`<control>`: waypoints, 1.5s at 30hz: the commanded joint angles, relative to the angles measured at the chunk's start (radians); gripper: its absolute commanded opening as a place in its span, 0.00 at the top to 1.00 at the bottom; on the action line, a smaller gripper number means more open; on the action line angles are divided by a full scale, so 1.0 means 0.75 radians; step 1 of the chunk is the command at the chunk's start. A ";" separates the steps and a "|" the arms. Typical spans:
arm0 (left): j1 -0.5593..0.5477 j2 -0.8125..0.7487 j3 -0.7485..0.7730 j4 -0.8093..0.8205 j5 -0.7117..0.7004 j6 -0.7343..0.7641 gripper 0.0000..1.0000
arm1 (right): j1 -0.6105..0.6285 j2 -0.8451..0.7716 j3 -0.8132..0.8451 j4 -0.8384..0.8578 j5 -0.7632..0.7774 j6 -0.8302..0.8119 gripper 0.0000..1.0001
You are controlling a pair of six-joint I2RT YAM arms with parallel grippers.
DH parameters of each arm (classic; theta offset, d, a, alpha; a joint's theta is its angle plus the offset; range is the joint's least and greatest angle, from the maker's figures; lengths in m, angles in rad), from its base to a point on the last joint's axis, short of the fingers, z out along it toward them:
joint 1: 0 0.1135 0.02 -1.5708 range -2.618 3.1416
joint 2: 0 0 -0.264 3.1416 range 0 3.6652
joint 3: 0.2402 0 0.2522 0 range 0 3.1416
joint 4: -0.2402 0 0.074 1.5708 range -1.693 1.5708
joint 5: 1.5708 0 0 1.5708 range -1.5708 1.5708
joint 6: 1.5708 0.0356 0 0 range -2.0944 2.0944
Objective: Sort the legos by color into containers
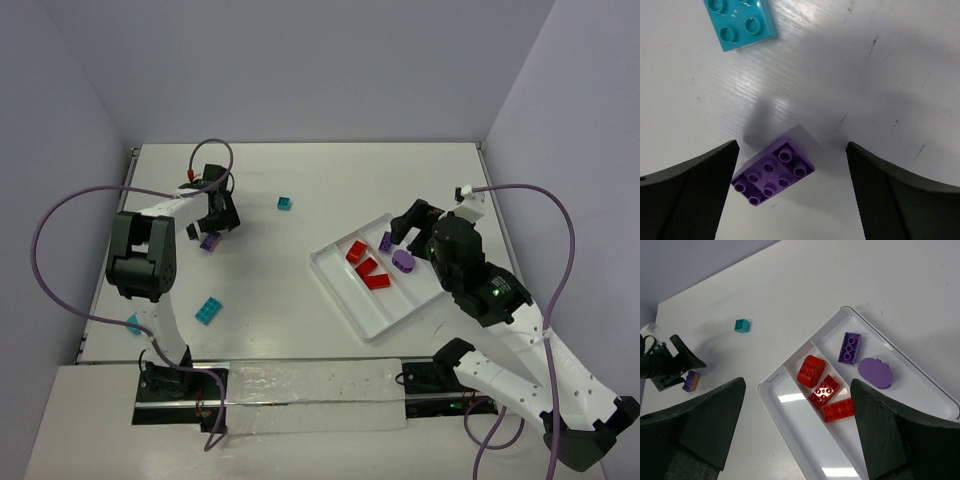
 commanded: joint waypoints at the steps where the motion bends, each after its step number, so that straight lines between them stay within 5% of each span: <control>1: -0.005 0.031 0.003 0.037 0.112 -0.002 0.07 | -0.002 0.001 0.025 0.064 0.003 -0.005 0.07; 14: -0.053 -0.052 -0.098 0.008 0.126 -0.102 0.21 | -0.003 -0.002 0.006 0.077 -0.017 0.009 0.07; 19: -0.117 -0.056 -0.109 -0.039 0.099 -0.146 0.11 | -0.003 -0.003 -0.001 0.085 -0.022 0.015 0.07; 24: -0.143 -0.066 -0.129 -0.025 0.104 -0.168 0.15 | -0.001 -0.004 -0.007 0.087 -0.034 0.019 0.07; 33: -0.144 -0.063 -0.130 -0.023 0.085 -0.178 0.51 | -0.003 -0.025 -0.011 0.076 -0.020 0.017 0.07; 35: -0.146 -0.071 -0.130 -0.026 0.083 -0.177 0.65 | -0.003 -0.023 -0.013 0.076 -0.024 0.019 0.07; 38: -0.152 -0.105 -0.114 -0.041 0.089 -0.170 0.99 | -0.003 -0.025 -0.015 0.077 -0.026 0.019 0.07; 45: -0.291 -0.202 0.044 -0.109 0.098 -0.138 1.00 | -0.003 -0.025 -0.011 0.078 -0.018 0.017 0.07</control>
